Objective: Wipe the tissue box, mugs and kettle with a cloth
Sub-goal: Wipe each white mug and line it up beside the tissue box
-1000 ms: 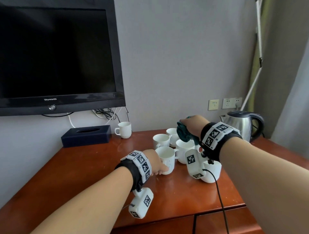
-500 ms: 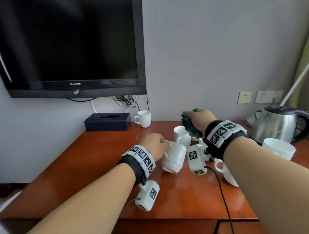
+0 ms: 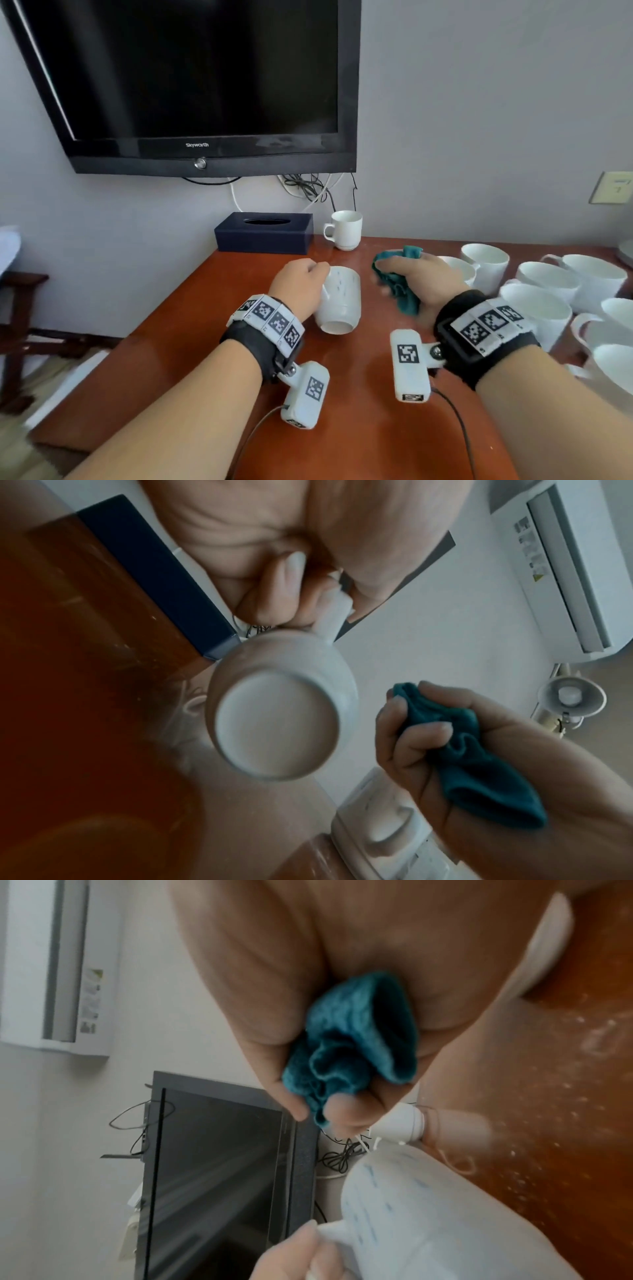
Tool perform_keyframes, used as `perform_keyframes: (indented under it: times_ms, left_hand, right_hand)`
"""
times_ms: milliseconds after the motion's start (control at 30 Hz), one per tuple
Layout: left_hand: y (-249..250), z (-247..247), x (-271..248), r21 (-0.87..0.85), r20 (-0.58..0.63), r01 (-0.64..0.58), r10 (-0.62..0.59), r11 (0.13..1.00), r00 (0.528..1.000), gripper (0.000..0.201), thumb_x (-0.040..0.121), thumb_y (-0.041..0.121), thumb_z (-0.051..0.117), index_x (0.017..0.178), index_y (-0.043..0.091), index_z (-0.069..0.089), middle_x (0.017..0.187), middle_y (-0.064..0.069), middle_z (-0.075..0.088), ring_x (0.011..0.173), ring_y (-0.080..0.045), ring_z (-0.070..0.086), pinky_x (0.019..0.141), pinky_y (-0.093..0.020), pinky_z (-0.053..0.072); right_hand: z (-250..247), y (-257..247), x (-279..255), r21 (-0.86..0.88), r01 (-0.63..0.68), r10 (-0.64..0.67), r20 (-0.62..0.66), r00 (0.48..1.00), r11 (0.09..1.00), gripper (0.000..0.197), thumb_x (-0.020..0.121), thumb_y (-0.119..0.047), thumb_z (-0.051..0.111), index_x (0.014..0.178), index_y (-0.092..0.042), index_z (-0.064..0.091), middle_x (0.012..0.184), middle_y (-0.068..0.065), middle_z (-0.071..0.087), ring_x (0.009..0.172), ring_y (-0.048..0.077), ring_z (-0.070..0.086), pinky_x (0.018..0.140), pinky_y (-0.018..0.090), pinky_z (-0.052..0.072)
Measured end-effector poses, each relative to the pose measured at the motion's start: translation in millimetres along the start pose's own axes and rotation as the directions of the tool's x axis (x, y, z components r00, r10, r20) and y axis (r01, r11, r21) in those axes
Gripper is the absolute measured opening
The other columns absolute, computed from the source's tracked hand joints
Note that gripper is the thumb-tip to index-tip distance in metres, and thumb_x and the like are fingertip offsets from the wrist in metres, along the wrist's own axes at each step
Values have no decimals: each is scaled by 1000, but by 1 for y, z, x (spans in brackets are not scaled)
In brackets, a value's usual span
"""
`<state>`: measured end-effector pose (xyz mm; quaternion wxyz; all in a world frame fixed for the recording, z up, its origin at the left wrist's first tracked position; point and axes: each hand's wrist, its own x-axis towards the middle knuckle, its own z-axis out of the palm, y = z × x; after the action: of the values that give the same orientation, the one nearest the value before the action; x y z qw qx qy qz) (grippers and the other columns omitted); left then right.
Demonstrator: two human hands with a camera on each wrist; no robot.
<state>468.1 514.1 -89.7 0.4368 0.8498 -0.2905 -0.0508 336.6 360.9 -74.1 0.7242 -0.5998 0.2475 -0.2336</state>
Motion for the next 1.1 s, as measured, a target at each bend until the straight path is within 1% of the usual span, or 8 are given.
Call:
perform_keyframes:
  times_ms: [100,300,500,700,833,900,1000,1100]
  left_hand:
    - [-7,3,13,-77,5,-9,10,997,1000,37,101,33,50,70,13,52,69,-5,50,65,-20,48,65,-36,37]
    - [-13,16,28,-290,62,83,-68,954,996,36,93,33,55,59,22,53,50,6,48,55,-18,48,62,-36,38]
    - [-23,27,34,-487,127,146,-96,861,987,26,81,35,60,58,23,57,61,0,44,53,-15,40,56,-34,30]
    - [-29,26,28,-499,135,135,-77,856,988,26,80,40,60,63,21,56,67,-5,41,55,-16,38,60,-39,30]
    - [-33,24,22,-564,158,122,-38,817,987,28,98,28,59,73,14,58,65,-5,36,52,-15,33,52,-32,26]
    - [-33,23,19,-570,161,90,4,816,987,29,101,27,58,77,11,60,66,-7,36,53,-15,33,52,-32,26]
    - [-35,23,19,-463,123,-16,82,886,989,38,102,36,59,80,6,63,64,-5,42,53,-14,38,53,-33,32]
    - [-37,25,21,-336,56,-118,145,934,988,42,100,44,60,85,6,69,61,6,51,57,-9,47,63,-38,42]
  right_hand:
    - [-1,21,14,135,11,-10,-13,1000,991,13,96,-5,66,108,-1,63,81,18,72,75,31,61,56,28,53]
    - [-6,44,27,266,0,-7,27,1000,964,16,102,-12,61,114,-1,61,80,14,63,53,17,51,42,22,43]
    - [0,55,27,250,98,-118,66,991,963,13,102,-4,57,115,-4,59,77,14,60,53,16,52,43,23,39]
    - [-7,62,34,141,194,-195,-5,981,971,9,99,-2,61,107,-7,62,83,12,63,64,20,56,46,26,40]
    - [-8,65,33,11,291,-290,-44,956,957,9,97,-3,66,99,-12,66,78,13,61,63,23,53,47,27,41]
    - [-10,65,32,-104,352,-359,-58,932,930,8,96,-7,69,98,-14,66,73,8,61,57,17,51,48,25,42]
    - [-11,66,31,-176,414,-429,-55,902,893,9,91,-17,73,97,-18,67,70,-3,63,58,13,52,52,22,44]
    - [-8,66,30,-122,412,-419,-39,907,903,5,92,-17,68,97,-15,66,72,-3,63,58,10,54,52,21,45]
